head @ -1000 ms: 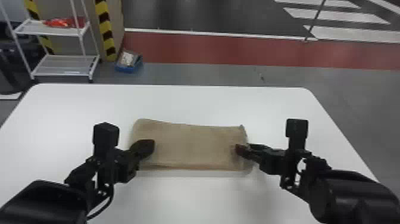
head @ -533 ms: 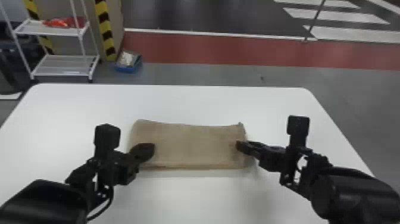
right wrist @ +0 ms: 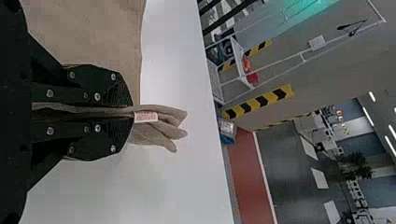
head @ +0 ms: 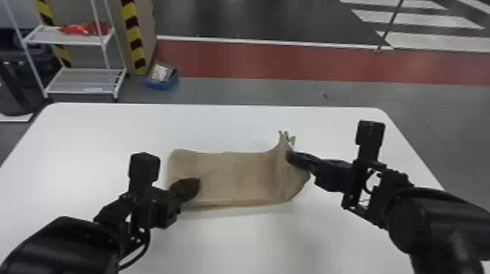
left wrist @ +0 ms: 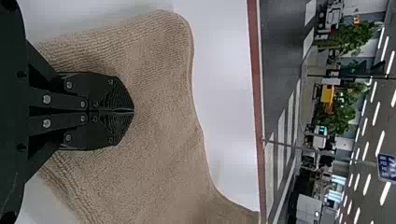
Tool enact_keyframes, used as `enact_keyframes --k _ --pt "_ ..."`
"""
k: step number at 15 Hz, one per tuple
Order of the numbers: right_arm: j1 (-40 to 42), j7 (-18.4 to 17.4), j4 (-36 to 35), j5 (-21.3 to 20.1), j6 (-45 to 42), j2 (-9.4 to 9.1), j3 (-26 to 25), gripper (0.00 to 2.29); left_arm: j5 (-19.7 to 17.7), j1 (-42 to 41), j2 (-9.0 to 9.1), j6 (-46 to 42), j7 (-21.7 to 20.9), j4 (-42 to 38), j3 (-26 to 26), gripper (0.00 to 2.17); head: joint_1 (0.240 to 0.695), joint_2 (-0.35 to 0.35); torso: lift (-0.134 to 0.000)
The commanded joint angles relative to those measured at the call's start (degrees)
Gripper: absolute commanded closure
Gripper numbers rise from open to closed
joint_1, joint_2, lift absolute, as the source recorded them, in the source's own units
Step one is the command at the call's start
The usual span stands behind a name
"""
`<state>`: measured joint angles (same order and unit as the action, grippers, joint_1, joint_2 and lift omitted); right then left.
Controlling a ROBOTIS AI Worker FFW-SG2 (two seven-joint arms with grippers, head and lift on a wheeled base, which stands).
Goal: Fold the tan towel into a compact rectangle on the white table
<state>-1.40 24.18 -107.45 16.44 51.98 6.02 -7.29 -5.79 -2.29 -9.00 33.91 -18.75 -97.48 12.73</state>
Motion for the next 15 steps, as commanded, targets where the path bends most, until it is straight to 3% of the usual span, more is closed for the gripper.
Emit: enact_keyframes --k 1,3,6,11,15 --pt "-0.8 -0.01 -0.39 1.75 1.07 -0.22 2.19 1.09 -0.27 0.53 0.56 0.15 0.21 0.18 1.86 1.69 0.695 -0.103 -0.125" --pt "-1.42 -0.01 -0.39 5.44 1.07 -0.13 2.89 1.11 -1.15 1.41 1.35 0.15 -0.05 0.27 3.18 1.69 0.695 -0.095 -0.125" --pt "-3.53 -0.28 -1.62 5.88 5.46 -0.13 3.25 1.11 -5.46 1.94 1.09 0.86 -0.14 -3.07 2.3 1.69 0.695 -0.094 -0.125" --pt "-6.6 -0.19 -2.15 6.76 10.56 1.19 0.26 1.11 -5.81 2.03 0.39 3.67 -0.93 -5.36 -1.22 1.69 0.695 -0.091 -0.125" --pt "-10.29 -0.81 -2.15 8.25 14.43 1.37 0.52 1.11 -6.43 1.23 -0.76 4.2 -2.16 -2.54 -2.89 1.69 0.695 -0.076 -0.125"
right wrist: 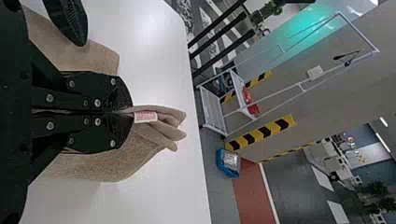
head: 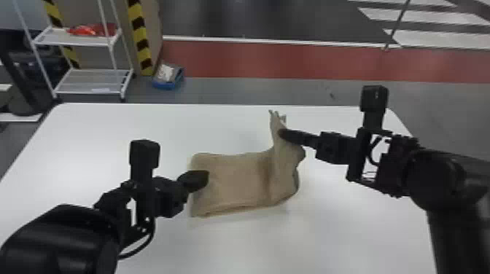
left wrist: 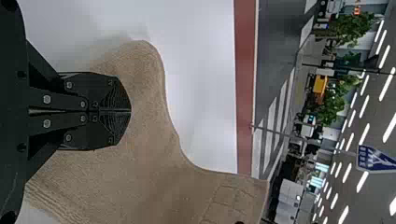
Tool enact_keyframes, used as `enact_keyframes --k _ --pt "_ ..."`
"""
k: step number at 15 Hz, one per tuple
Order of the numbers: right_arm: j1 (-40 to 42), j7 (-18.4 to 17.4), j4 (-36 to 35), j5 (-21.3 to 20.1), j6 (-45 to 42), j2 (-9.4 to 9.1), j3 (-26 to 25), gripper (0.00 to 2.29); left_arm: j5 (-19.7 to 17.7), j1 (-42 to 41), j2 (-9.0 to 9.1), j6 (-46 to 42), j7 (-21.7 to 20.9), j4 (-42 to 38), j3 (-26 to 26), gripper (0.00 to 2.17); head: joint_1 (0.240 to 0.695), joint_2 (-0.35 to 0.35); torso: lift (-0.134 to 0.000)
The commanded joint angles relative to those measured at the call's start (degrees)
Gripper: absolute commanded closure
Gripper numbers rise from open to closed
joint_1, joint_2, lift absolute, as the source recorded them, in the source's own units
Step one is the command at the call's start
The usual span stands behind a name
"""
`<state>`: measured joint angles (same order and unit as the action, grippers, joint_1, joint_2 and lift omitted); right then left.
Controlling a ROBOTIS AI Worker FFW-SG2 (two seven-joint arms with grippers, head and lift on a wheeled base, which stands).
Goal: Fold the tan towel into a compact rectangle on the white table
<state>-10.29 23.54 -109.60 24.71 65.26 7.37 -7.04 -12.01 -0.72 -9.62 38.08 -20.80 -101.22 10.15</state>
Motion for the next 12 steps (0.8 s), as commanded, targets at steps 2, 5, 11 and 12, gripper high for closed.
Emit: enact_keyframes --k 2,5,11,12 --pt "-2.54 -0.51 0.0 0.17 2.55 -0.34 2.03 1.11 -0.12 -0.68 -0.14 0.03 -1.0 1.73 -0.31 1.69 0.695 -0.059 -0.125" --pt "-3.6 -1.74 -0.35 0.87 5.54 -0.69 4.05 1.11 1.02 -0.59 -0.14 0.03 -0.64 2.61 -0.22 1.69 0.695 -0.039 -0.125" --pt "-3.51 -2.62 -1.14 3.33 8.18 -1.3 7.65 1.11 1.02 -0.68 0.3 -0.15 -0.47 2.96 0.74 1.72 0.695 0.0 -0.125" --pt "-3.6 -2.71 -0.09 3.07 7.3 -2.01 8.79 1.11 0.76 -0.68 0.48 -0.15 -0.47 3.22 0.92 1.72 0.695 0.009 -0.125"
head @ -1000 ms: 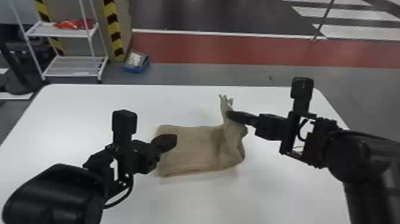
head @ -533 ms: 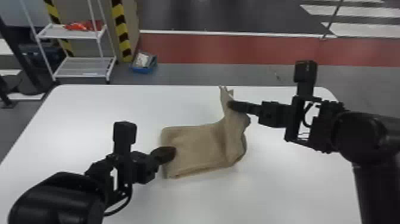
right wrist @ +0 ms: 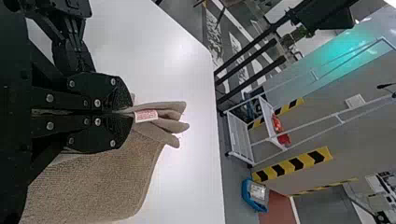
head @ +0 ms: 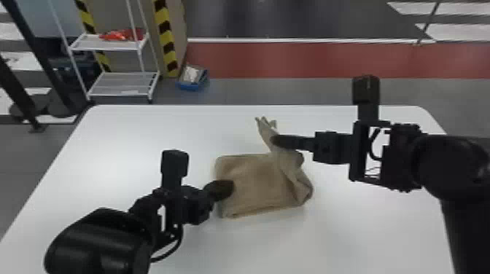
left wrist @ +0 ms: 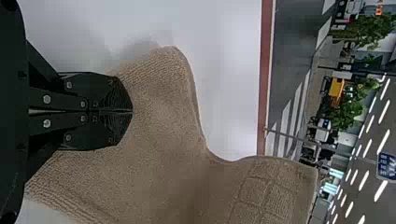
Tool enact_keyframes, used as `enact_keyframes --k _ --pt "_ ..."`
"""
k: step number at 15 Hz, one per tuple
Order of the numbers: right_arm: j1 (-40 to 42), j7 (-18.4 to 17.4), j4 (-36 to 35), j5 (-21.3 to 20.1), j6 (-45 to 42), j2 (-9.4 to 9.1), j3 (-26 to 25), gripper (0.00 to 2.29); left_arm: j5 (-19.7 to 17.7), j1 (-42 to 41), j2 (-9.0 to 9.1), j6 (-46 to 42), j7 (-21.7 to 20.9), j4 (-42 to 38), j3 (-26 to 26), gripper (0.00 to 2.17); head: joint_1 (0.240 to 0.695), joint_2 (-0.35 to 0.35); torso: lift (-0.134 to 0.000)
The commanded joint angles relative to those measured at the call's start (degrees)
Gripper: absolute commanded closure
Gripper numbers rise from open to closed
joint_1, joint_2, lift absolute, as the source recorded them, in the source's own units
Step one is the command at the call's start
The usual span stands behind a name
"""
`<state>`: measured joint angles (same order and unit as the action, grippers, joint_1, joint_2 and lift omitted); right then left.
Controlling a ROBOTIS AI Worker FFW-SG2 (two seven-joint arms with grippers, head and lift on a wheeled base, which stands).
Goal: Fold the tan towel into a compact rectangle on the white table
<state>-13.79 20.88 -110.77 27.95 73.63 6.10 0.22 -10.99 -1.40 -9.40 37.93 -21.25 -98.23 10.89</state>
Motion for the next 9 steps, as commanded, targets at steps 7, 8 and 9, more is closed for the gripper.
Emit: enact_keyframes --k 7,8,9 --pt "0.61 -1.72 4.95 -3.08 -5.99 -2.76 6.64 1.11 0.0 0.26 0.7 -0.35 0.68 0.76 1.59 1.72 0.695 0.045 -0.125" --pt "1.05 -1.98 4.95 -3.96 -6.7 -2.85 6.99 1.11 0.0 0.17 0.61 -0.52 0.68 0.76 1.33 1.72 0.695 0.048 -0.125" --pt "1.05 -2.07 5.56 -4.57 -7.05 -2.76 7.43 1.11 0.0 0.17 0.61 -0.52 0.68 0.76 1.33 1.72 0.695 0.05 -0.125"
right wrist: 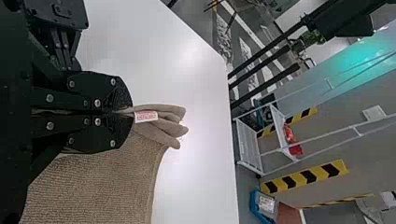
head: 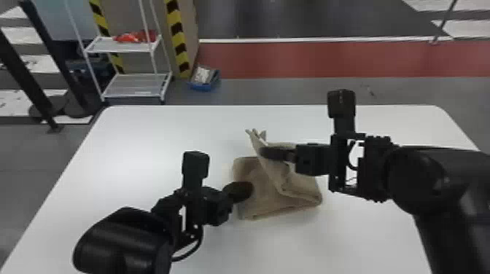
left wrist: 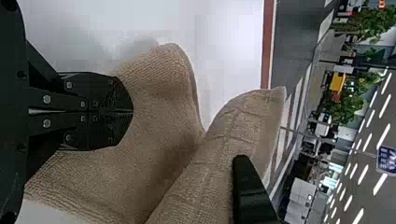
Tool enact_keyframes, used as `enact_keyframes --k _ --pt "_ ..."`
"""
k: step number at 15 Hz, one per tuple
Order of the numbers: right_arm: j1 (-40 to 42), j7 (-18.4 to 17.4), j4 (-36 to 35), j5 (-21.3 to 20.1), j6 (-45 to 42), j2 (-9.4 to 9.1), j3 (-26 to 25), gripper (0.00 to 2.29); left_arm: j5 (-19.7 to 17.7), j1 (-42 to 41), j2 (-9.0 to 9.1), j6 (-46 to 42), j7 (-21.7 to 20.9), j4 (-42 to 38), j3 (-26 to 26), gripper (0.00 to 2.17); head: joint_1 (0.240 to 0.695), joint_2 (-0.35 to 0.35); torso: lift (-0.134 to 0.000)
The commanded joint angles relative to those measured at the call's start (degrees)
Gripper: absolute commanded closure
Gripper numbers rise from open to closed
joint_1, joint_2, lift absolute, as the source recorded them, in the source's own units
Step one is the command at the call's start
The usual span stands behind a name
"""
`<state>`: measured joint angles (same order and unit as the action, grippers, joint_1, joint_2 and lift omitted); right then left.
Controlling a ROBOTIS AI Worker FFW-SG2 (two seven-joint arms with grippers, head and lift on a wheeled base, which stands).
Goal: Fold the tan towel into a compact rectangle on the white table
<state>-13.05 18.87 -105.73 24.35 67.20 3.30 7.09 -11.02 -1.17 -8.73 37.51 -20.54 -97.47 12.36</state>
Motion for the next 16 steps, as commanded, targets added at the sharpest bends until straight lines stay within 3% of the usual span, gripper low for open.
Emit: enact_keyframes --k 1,8,16 --pt "0.4 -0.06 1.23 -0.97 -1.67 -0.04 1.17 1.11 0.03 -0.15 -0.06 -0.28 -0.02 0.08 -0.14 1.72 0.695 0.053 -0.125" --pt "0.48 -1.29 6.68 -1.23 -10.28 -0.83 4.77 1.11 0.38 -0.15 0.03 -0.99 0.33 0.52 0.48 1.72 0.695 0.075 -0.125" --pt "2.42 -1.29 5.89 -1.14 -6.41 -0.66 4.33 1.11 0.47 0.12 0.03 -0.99 0.33 0.61 0.83 1.72 0.695 0.081 -0.125"
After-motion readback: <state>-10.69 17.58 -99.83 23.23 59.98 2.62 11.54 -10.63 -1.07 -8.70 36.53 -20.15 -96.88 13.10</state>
